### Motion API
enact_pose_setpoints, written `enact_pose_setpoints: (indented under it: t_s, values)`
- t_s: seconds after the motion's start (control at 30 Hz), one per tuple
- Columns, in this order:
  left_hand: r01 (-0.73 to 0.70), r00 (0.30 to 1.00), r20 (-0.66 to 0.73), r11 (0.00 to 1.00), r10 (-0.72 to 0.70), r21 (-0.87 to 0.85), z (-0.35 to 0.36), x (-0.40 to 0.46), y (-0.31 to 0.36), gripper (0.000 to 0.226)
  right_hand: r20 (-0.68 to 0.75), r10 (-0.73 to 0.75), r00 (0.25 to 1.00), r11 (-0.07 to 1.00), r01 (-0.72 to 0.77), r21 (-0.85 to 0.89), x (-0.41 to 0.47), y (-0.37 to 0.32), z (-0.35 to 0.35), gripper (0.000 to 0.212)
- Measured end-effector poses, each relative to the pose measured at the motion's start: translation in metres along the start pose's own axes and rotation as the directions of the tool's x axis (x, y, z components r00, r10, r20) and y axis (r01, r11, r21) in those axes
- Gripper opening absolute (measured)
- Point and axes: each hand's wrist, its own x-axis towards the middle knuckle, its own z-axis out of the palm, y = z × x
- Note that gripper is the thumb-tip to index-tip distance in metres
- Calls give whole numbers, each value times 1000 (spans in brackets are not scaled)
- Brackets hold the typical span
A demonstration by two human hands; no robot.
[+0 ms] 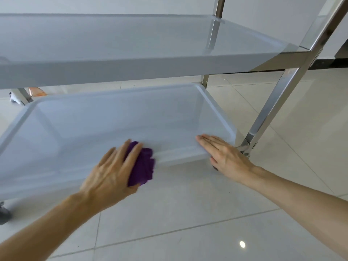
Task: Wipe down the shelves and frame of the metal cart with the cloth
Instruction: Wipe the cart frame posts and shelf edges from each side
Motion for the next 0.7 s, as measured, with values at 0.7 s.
enact_pose_setpoints:
  t_s: [0.7]
  values:
    - [-7, 999, -52, 998, 4, -57, -4, -33, -37, 73, 136, -126, 983, 973, 149, -175, 68, -81, 24, 87]
